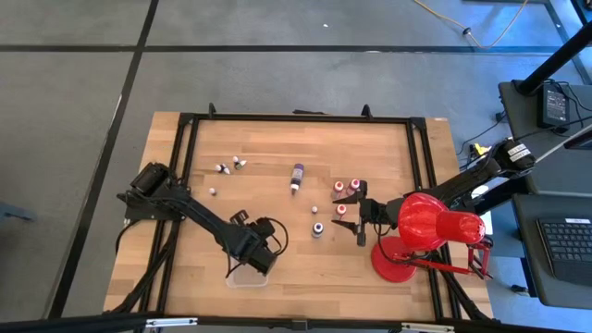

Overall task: Pick & Place food coloring
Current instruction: Put the small red food coloring bottle into the bin

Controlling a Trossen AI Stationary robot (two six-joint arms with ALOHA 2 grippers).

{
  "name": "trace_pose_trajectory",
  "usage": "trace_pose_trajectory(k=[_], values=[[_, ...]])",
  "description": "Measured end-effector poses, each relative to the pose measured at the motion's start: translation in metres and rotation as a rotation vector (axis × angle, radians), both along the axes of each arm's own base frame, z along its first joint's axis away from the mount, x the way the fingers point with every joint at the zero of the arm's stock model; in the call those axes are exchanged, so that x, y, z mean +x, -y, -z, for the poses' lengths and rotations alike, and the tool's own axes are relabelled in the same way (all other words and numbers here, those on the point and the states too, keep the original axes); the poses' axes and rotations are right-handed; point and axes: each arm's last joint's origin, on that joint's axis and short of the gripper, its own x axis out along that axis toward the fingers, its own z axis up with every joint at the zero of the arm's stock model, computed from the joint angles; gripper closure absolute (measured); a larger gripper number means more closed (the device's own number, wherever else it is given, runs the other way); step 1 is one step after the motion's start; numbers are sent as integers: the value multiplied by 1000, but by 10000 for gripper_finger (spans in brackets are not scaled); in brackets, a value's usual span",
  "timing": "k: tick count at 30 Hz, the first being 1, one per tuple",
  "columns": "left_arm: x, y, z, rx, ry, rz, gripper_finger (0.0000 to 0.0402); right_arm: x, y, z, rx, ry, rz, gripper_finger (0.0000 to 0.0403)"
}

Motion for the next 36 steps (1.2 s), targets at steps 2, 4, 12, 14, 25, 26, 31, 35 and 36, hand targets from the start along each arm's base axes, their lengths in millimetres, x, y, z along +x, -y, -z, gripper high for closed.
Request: trace_pose_trajectory(k=[2,4,12,14,25,26,31,35,36], values=[[0,0,0,2,1,0,324,0,0,0,0,0,0,138],[0,0,0,11,6,0,324,0,0,0,0,0,0,138],[0,0,0,16,8,0,323,0,0,0,3,0,0,138],[0,0,0,16,8,0,323,0,0,0,3,0,0,138],[0,0,0,16,7,0,322,0,0,0,3,0,0,138],[0,0,0,15,7,0,322,0,0,0,3,0,0,138],[0,0,0,15,7,0,321,0,0,0,3,0,0,138],[0,0,0,14,7,0,321,0,0,0,3,0,0,138],[0,0,0,14,6,0,321,0,0,0,3,0,0,138]])
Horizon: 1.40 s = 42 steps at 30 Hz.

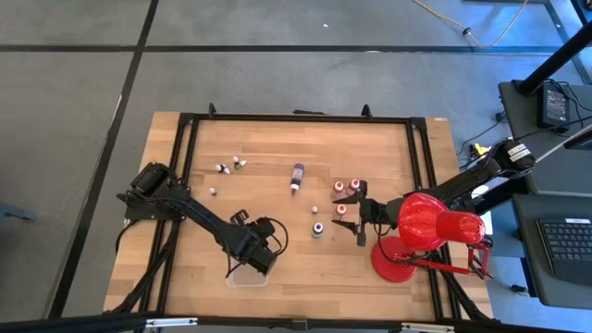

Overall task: Pick & Place food coloring
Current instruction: Put the small red food coloring bottle into the bin, then put the small blue food coloring bottle into the bin

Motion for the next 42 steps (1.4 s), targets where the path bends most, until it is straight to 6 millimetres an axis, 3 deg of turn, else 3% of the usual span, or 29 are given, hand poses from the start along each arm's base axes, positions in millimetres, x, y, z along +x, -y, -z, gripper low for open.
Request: trace_pose_trajectory(k=[23,35,42], values=[[0,0,0,-12,-11,8,319,0,0,0,0,0,0,138],[0,0,0,-21,-24,22,256,0,0,0,0,0,0,138],[0,-7,-5,-14,-34,28,248,0,0,0,0,0,0,138]])
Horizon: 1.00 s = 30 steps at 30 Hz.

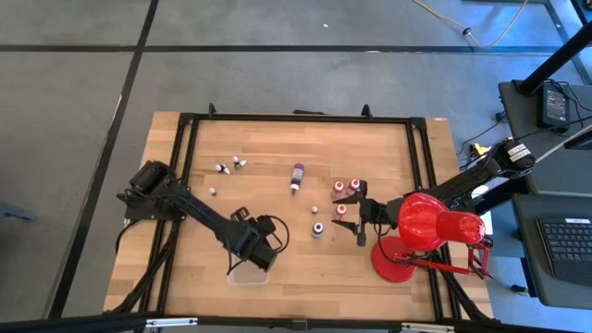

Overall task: Pick & Place food coloring
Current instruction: Put the small blue food coloring bottle into the bin

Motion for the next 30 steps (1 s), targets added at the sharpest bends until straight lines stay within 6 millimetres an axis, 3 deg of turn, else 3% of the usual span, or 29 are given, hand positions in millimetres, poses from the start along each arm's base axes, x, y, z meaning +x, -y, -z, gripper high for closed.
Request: trace_pose_trajectory(k=[7,14,17,21,26,30], values=[[-5,-9,-15,-21,-4,-10,250,0,0,0,1,2,0,138],[-16,-16,-53,-11,115,14,251,0,0,0,1,3,0,138],[-27,-26,-70,52,177,-67,253,0,0,0,-1,1,0,138],[-47,-43,-83,56,129,-240,252,0,0,0,-1,0,0,138],[-64,-66,-86,89,-36,-468,249,0,0,0,-4,-2,0,138],[-66,-80,-83,99,-98,-568,254,0,0,0,-5,-4,-1,138]])
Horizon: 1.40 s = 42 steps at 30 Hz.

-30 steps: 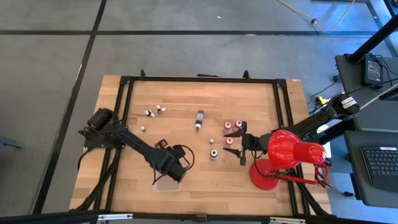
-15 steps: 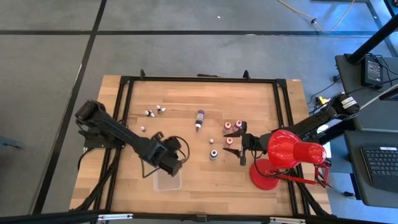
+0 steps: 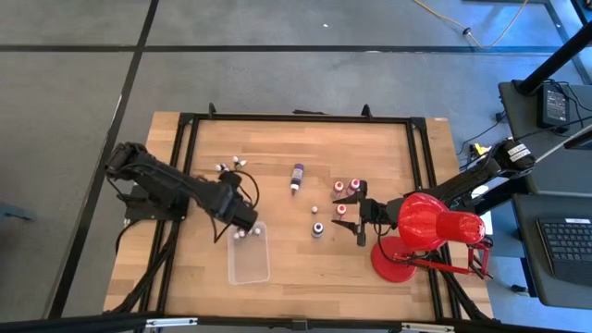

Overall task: Pick & Place food coloring
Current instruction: Put the small blue food coloring bottle into the bin

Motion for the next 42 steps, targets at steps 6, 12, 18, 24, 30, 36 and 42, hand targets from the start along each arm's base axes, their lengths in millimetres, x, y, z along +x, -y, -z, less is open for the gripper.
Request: trace_pose_trajectory(k=[6,12,18,24,30,36,42], values=[[-13,-29,24,-57,-90,-113,258,0,0,0,-1,-1,0,138],[-35,-49,53,-116,-22,-181,258,0,0,1,-3,-6,0,138],[-59,-65,69,-130,96,-243,259,0,0,1,-3,-6,0,138],[-71,-70,81,-151,145,-272,259,0,0,1,-3,-6,0,138],[-76,-73,93,-168,148,-299,259,0,0,1,-8,-6,-1,138],[-79,-74,96,-169,123,-269,259,0,0,1,-8,-6,-1,138],[-75,-75,96,-141,154,-241,259,0,0,1,-18,-7,-3,138]])
